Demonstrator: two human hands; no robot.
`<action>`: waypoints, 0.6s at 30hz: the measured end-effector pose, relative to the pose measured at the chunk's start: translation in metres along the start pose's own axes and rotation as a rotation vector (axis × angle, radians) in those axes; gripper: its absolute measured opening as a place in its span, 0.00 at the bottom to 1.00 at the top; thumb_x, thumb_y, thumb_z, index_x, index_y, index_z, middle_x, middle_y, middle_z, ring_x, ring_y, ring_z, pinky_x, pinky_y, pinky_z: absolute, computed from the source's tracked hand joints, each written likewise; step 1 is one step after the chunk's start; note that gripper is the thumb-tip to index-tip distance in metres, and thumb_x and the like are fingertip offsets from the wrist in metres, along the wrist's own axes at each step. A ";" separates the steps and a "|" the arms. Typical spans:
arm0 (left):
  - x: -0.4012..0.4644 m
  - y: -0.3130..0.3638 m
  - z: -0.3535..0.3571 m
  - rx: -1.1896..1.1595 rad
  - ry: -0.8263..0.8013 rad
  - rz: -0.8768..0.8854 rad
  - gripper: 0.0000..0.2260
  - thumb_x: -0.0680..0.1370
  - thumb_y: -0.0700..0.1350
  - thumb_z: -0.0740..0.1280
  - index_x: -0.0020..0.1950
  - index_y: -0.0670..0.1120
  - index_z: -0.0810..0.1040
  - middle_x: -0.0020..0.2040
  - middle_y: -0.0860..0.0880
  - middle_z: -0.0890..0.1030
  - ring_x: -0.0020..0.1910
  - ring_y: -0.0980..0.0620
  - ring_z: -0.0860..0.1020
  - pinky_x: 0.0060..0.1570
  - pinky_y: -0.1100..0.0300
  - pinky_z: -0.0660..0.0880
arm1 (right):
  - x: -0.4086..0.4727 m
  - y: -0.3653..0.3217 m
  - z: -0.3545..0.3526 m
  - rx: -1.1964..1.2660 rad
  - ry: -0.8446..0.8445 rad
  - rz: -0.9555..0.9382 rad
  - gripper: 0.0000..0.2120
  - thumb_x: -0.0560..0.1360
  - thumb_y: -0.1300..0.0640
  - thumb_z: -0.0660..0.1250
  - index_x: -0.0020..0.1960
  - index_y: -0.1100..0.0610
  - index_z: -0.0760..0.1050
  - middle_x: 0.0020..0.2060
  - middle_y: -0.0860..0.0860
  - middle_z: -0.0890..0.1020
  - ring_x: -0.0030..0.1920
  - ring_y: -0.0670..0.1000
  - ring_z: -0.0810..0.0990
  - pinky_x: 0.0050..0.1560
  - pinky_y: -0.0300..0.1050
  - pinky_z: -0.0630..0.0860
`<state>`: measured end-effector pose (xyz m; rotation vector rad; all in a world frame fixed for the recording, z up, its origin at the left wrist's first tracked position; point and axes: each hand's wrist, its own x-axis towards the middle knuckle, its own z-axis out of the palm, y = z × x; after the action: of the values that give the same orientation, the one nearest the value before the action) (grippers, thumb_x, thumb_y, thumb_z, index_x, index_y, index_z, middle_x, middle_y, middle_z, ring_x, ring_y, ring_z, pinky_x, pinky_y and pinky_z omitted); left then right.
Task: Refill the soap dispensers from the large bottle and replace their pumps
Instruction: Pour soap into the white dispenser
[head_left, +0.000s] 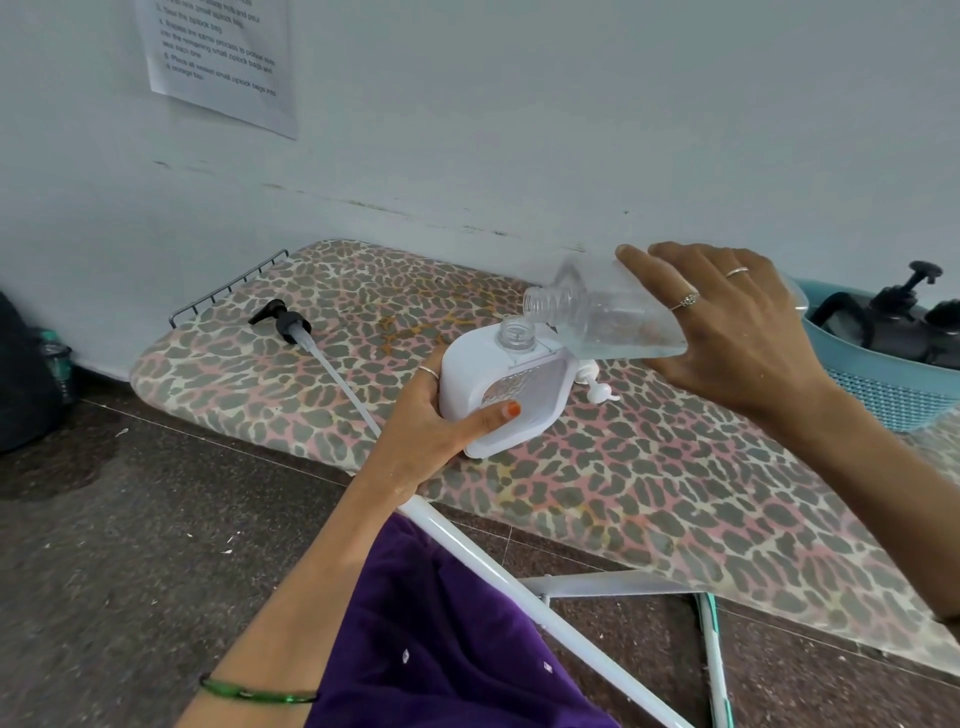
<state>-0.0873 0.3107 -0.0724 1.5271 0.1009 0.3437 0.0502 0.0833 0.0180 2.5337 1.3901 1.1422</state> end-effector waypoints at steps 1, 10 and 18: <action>0.000 0.000 0.000 -0.005 -0.004 0.001 0.30 0.66 0.48 0.78 0.65 0.51 0.73 0.55 0.49 0.82 0.50 0.53 0.82 0.40 0.64 0.78 | 0.000 0.001 0.000 -0.001 0.002 -0.002 0.39 0.66 0.53 0.76 0.73 0.54 0.62 0.61 0.60 0.76 0.59 0.65 0.76 0.55 0.63 0.70; 0.000 -0.001 -0.001 -0.008 -0.006 0.014 0.30 0.63 0.52 0.80 0.63 0.56 0.74 0.55 0.53 0.82 0.54 0.54 0.81 0.44 0.59 0.80 | 0.003 0.006 -0.003 -0.034 0.036 -0.025 0.38 0.67 0.53 0.76 0.72 0.54 0.63 0.61 0.60 0.76 0.58 0.65 0.76 0.55 0.63 0.70; 0.000 0.000 -0.001 0.003 -0.005 0.016 0.30 0.62 0.54 0.78 0.62 0.58 0.74 0.56 0.53 0.82 0.54 0.52 0.81 0.43 0.50 0.82 | 0.004 0.007 -0.005 -0.062 0.032 -0.041 0.40 0.66 0.53 0.77 0.72 0.53 0.62 0.60 0.60 0.77 0.58 0.64 0.76 0.55 0.64 0.70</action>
<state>-0.0880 0.3119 -0.0729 1.5322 0.0852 0.3527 0.0532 0.0806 0.0260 2.4442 1.3842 1.2044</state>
